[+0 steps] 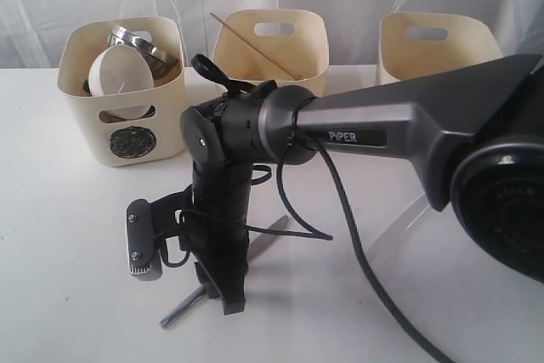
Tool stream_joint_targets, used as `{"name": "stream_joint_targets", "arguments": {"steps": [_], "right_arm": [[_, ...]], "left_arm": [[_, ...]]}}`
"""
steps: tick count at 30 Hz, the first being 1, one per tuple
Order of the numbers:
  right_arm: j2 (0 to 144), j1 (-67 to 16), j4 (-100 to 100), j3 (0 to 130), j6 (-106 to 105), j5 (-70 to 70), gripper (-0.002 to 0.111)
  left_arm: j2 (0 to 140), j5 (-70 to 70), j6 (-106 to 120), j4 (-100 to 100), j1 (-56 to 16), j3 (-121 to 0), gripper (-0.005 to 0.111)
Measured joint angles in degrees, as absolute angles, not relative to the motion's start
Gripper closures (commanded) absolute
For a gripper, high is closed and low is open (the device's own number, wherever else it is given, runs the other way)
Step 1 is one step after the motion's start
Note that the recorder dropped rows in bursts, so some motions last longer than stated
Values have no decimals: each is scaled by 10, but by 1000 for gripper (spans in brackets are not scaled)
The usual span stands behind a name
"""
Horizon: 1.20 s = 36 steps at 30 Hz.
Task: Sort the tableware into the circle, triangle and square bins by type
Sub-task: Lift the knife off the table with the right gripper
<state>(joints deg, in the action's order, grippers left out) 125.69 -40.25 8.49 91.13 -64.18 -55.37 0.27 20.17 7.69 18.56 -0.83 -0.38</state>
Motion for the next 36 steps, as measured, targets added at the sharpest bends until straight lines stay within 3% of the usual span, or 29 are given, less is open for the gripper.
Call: {"name": "stream_joint_targets", "arguments": {"steps": [3, 8, 36], "right_arm": [[1260, -402, 85, 915, -642, -564, 79], [1263, -401, 85, 919, -654, -572, 108], [1170, -401, 58, 907, -527, -533, 108]], "left_arm": [[3, 202, 77, 186, -8, -4, 107], [3, 202, 77, 186, -8, -4, 107], [3, 202, 77, 186, -8, -4, 107]]}}
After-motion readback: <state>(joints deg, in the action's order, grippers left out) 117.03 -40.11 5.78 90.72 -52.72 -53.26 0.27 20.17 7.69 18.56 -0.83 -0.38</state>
